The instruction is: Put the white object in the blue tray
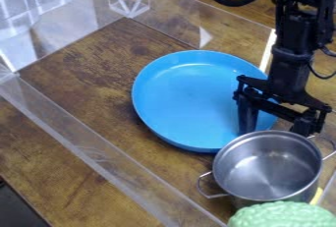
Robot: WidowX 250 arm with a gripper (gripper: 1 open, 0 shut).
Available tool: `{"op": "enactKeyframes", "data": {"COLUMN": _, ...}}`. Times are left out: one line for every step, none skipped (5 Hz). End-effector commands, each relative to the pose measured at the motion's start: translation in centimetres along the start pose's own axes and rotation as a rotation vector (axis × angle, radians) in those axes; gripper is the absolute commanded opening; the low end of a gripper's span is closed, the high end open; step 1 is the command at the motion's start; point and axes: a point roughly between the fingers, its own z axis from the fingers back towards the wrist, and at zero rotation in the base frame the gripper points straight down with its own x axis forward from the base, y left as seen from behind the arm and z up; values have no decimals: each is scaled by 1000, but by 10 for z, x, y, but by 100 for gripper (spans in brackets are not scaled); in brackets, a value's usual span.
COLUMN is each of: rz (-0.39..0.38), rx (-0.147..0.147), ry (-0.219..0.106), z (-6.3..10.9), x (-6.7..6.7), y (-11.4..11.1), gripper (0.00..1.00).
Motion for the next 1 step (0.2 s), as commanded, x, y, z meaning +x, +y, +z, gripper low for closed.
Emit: {"op": "enactKeyframes", "data": {"rz": -26, "rx": 13, "ry": 18, "z": -10, "x": -5, "y": -6, "gripper": 100}}
